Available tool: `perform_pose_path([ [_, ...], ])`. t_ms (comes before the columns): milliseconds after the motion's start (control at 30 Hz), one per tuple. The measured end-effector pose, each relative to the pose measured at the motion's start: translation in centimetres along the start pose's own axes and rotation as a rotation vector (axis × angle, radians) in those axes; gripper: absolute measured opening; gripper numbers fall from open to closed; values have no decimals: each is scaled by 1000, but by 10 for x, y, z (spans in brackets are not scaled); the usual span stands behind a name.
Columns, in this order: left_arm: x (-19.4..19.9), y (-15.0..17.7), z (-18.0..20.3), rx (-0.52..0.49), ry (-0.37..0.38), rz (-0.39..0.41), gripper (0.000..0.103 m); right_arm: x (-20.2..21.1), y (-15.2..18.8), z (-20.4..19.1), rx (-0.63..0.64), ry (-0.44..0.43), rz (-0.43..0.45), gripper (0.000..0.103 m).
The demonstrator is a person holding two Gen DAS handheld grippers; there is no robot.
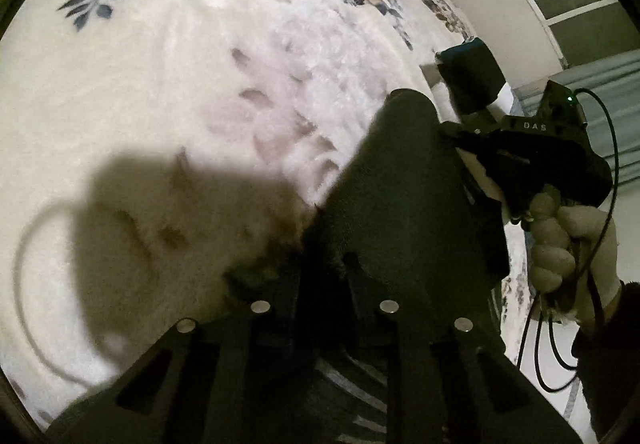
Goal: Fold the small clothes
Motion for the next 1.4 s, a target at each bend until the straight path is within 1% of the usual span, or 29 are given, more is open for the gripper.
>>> perform_pose_path([
  [67,-1,-2,-1,-7,10,-7,16,11,-8,7,-33,46,56,2],
  [100,-3,-4,-2,-7,14,-11,16,10,-11,10,-46,60,57,2],
  [167,-6,-7,-3,-9,16,-32,17,5,-12,16,-61,100,36,2],
  [200,-6,-9,-3,-15,12,-44,20,0,-12,15,-51,109,20,2],
  [233,-5,-10,-2,-21,5,-57,21,-6,-12,14,-58,98,-13,2],
  [267,-4,-12,-1,-36,-12,-80,23,-8,-11,16,-93,60,-49,4],
  [300,-3,-13,2,-53,-37,-91,30,-4,-8,19,-136,22,-71,9],
  [333,0,-15,6,-87,-80,-94,44,8,-2,24,-158,8,-58,18],
  [367,4,-16,9,-118,-112,-90,50,21,4,27,-178,-1,-38,28],
  [400,10,-16,13,-161,-150,-75,63,42,17,37,-220,-19,-14,50],
  [433,16,-16,17,-198,-191,-56,75,56,27,44,-250,-33,-3,59],
  [500,26,-14,22,-257,-249,-26,86,103,67,78,-349,-32,21,59],
  [533,31,-13,24,-283,-277,-15,88,123,85,96,-385,-5,29,59],
  [567,36,-10,26,-309,-305,-6,88,140,103,111,-415,33,42,59],
  [600,39,-7,27,-324,-313,-2,89,160,123,130,-450,82,56,59],
  [633,41,-2,29,-339,-313,2,95,181,146,154,-494,139,67,59],
  [700,44,9,29,-346,-329,14,96,214,183,198,-585,200,96,60],
  [767,45,26,27,-333,-353,23,96,236,214,244,-662,241,117,62],
  [833,43,47,32,-325,-384,21,96,240,229,284,-692,235,123,62],
  [867,44,58,35,-330,-406,22,96,238,232,300,-695,211,118,62],
  [933,45,90,45,-363,-485,30,96,222,228,324,-685,143,115,62],
  [1000,45,123,53,-398,-561,29,96,198,223,338,-667,64,69,62],
  [1100,42,169,60,-408,-647,9,96,157,223,347,-629,-4,-48,62],
  [1133,41,183,62,-401,-665,-3,96,153,226,344,-603,3,-51,54],
  [1167,40,198,64,-391,-680,-15,96,151,227,338,-562,24,-45,37],
  [1200,39,210,67,-385,-682,-25,96,150,228,334,-532,10,-55,10],
  [1233,37,220,70,-385,-682,-38,96,152,230,332,-531,0,-49,9],
  [1300,36,242,78,-387,-678,-63,96,170,229,327,-503,63,0,8],
  [1400,32,272,91,-414,-635,-108,96,207,220,330,-457,158,88,4],
])
Point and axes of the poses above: each gripper's, at about its wrist camera, not at the fingertips, and x roughly against the way its jaws point, z to its right, y to its underside, the point moved 1 cm from there along -x, roughly the way its jaws point, and after that the axes turned 2 degrees about y, right-handed, at the moved point
